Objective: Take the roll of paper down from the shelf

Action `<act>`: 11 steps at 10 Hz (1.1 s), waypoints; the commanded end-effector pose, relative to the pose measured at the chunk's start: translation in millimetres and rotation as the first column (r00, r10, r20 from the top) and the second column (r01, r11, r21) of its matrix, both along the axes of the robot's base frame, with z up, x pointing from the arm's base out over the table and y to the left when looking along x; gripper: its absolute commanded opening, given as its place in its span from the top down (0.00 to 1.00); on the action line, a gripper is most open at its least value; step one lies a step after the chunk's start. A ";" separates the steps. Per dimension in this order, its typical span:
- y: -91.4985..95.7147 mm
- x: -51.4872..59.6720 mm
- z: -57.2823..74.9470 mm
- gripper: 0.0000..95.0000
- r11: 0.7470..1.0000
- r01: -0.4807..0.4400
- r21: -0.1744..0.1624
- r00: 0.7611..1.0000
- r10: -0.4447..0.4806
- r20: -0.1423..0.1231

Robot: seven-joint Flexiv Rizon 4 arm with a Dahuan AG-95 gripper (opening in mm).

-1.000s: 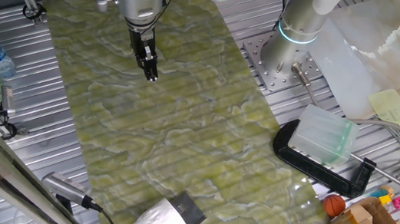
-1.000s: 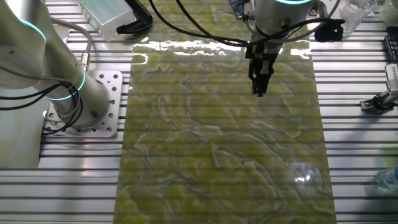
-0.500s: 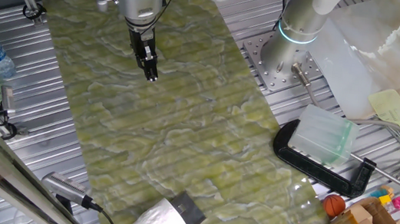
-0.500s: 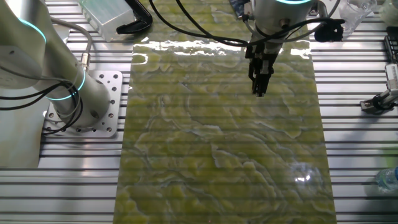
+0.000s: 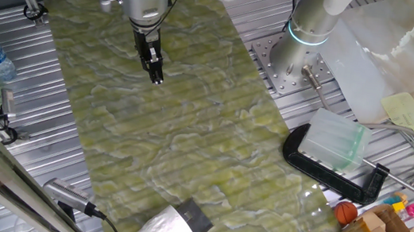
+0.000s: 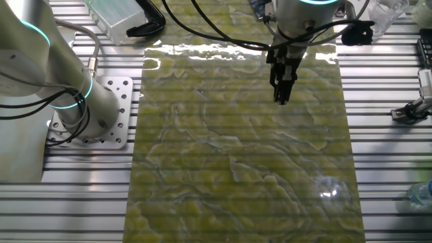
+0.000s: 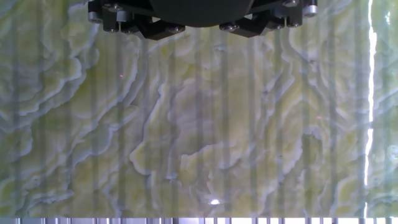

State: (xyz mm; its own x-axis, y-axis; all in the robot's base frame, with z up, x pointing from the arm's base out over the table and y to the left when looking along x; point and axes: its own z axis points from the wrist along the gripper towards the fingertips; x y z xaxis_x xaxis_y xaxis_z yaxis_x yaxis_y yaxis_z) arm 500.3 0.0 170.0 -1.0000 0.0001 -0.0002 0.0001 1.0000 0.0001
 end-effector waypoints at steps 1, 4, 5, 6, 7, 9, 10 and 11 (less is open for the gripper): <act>0.0 -0.3 0.0 0.00 1.000 0.000 0.000 1.000 0.000 0.000; 0.0 -0.3 0.0 1.00 1.000 -0.024 -0.001 1.000 0.024 0.017; 0.0 -0.2 0.0 1.00 1.000 -0.023 -0.001 1.000 0.023 0.016; 0.0 -0.2 0.0 1.00 1.000 -0.023 -0.001 1.000 0.023 0.016; 0.0 -0.2 0.0 1.00 1.000 -0.023 -0.002 1.000 0.023 0.015; 0.1 -0.2 0.0 1.00 1.000 -0.031 -0.002 0.999 0.031 0.011; 0.2 -0.2 -0.1 1.00 1.000 -0.030 -0.002 1.000 0.030 0.009; 0.4 0.2 -0.1 1.00 1.000 -0.028 -0.002 1.000 0.028 0.007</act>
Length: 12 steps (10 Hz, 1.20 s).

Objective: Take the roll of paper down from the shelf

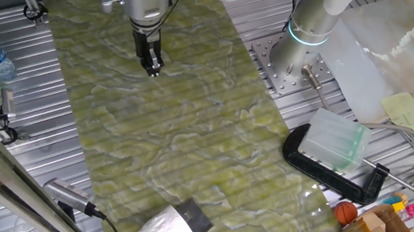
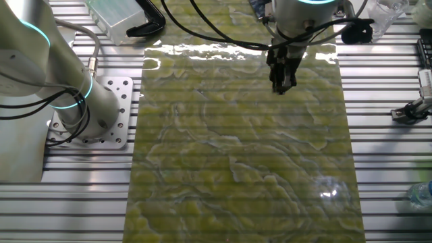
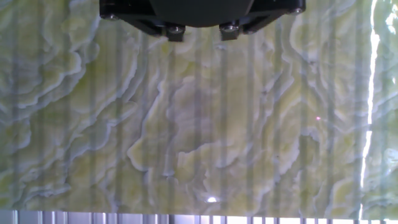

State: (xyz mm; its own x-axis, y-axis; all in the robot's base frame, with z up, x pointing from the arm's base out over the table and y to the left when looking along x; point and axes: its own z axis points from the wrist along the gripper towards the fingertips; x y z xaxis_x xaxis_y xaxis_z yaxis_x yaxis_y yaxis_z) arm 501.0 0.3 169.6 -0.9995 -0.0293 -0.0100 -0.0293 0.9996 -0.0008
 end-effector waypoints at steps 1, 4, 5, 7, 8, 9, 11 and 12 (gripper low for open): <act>0.6 0.5 0.5 1.00 1.000 0.001 0.000 1.000 -0.001 -0.004; 2.8 6.3 2.7 1.00 1.000 0.014 0.002 1.000 -0.014 -0.011; 3.9 7.7 3.0 1.00 1.000 0.014 0.002 1.000 -0.014 -0.011; 4.6 8.6 3.1 1.00 1.000 0.010 0.003 1.000 -0.010 -0.011; 5.7 9.4 2.9 1.00 1.000 0.007 0.003 1.000 -0.007 -0.011; 6.6 9.6 2.6 1.00 1.000 0.008 0.002 1.000 -0.008 -0.011; 11.2 11.2 0.8 1.00 1.000 0.013 -0.002 1.000 -0.013 -0.012; 14.6 12.6 -0.2 1.00 1.000 0.016 -0.003 1.000 -0.016 -0.010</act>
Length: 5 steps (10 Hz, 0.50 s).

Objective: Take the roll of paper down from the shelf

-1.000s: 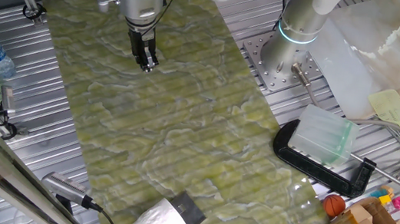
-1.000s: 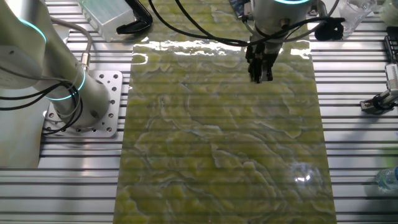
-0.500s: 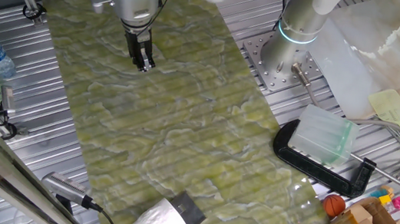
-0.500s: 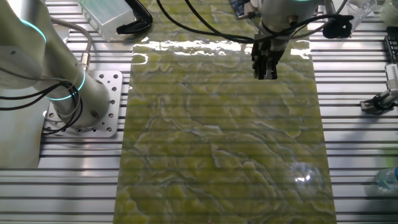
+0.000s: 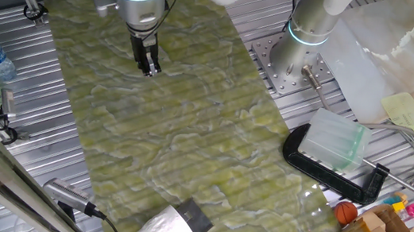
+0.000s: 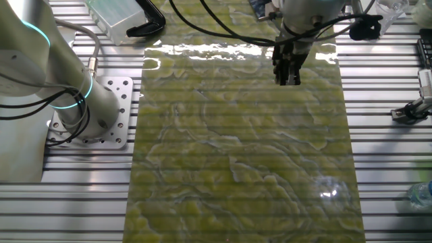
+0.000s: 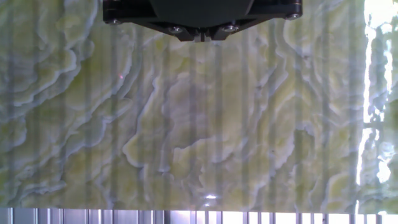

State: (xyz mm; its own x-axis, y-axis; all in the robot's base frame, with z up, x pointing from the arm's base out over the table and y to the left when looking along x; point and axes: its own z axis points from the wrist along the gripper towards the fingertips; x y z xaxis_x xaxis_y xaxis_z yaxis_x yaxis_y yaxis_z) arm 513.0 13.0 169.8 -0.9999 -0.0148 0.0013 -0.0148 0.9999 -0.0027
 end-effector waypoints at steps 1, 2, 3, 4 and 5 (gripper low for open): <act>4.5 1.9 -0.9 1.00 1.000 0.000 -0.003 1.000 0.000 0.003; 7.9 4.1 -1.2 1.00 1.000 -0.001 -0.002 1.000 0.001 0.005; 10.6 6.4 -0.8 1.00 1.000 0.001 -0.004 1.000 -0.001 0.004; 14.3 11.0 0.7 1.00 1.000 0.001 -0.006 1.000 -0.001 0.003; 19.0 15.1 1.7 1.00 1.000 -0.009 -0.008 1.000 0.009 0.002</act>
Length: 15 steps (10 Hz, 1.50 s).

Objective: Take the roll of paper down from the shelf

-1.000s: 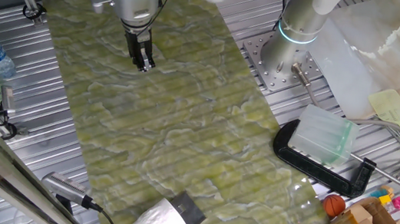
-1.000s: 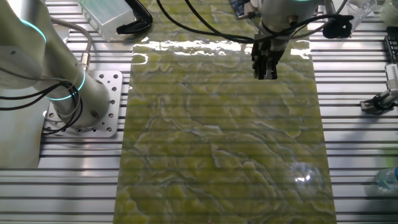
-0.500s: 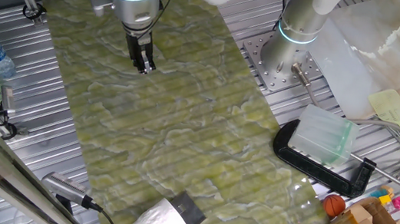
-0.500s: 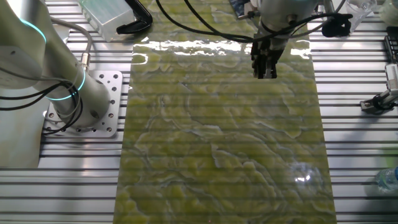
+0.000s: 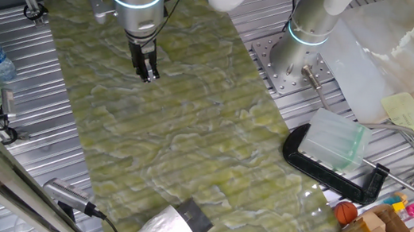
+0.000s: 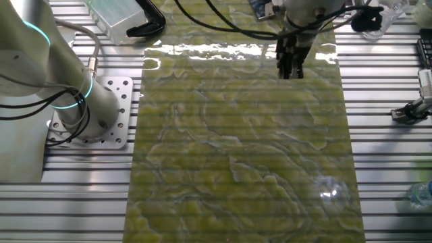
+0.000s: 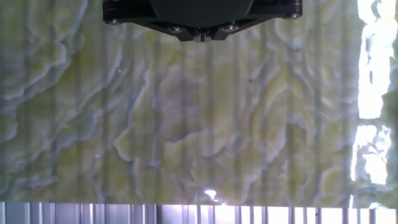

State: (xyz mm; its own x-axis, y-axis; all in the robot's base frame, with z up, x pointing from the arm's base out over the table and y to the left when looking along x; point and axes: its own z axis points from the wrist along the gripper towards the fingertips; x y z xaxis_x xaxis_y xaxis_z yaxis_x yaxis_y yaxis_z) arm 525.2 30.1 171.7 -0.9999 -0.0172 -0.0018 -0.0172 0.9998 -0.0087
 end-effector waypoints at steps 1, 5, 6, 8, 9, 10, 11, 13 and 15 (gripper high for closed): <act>7.2 6.2 0.1 1.00 1.000 -0.004 -0.006 1.000 0.004 -0.001; 40.5 21.4 -1.0 1.00 0.999 -0.005 -0.046 1.000 0.005 -0.002; 54.1 26.0 -3.7 1.00 0.999 -0.007 -0.051 1.000 0.007 -0.004; 72.1 30.9 -7.2 1.00 0.998 -0.023 -0.066 1.000 0.024 0.004; 80.7 35.0 -5.2 1.00 0.997 -0.034 -0.066 0.999 0.035 0.006; 87.2 38.0 -3.0 1.00 0.997 -0.045 -0.068 0.999 0.045 0.000; 92.3 40.7 -2.0 1.00 0.997 -0.047 -0.068 0.999 0.047 -0.004; 98.8 46.3 -0.9 1.00 0.997 -0.048 -0.067 0.999 0.048 0.006; 101.4 48.8 -0.2 1.00 0.994 -0.084 -0.066 0.996 0.085 0.003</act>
State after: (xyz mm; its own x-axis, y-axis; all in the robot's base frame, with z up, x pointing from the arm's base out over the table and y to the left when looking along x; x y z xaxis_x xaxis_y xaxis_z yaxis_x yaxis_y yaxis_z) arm 574.3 131.8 171.4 -0.9959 -0.0891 -0.0179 -0.0875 0.9933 -0.0756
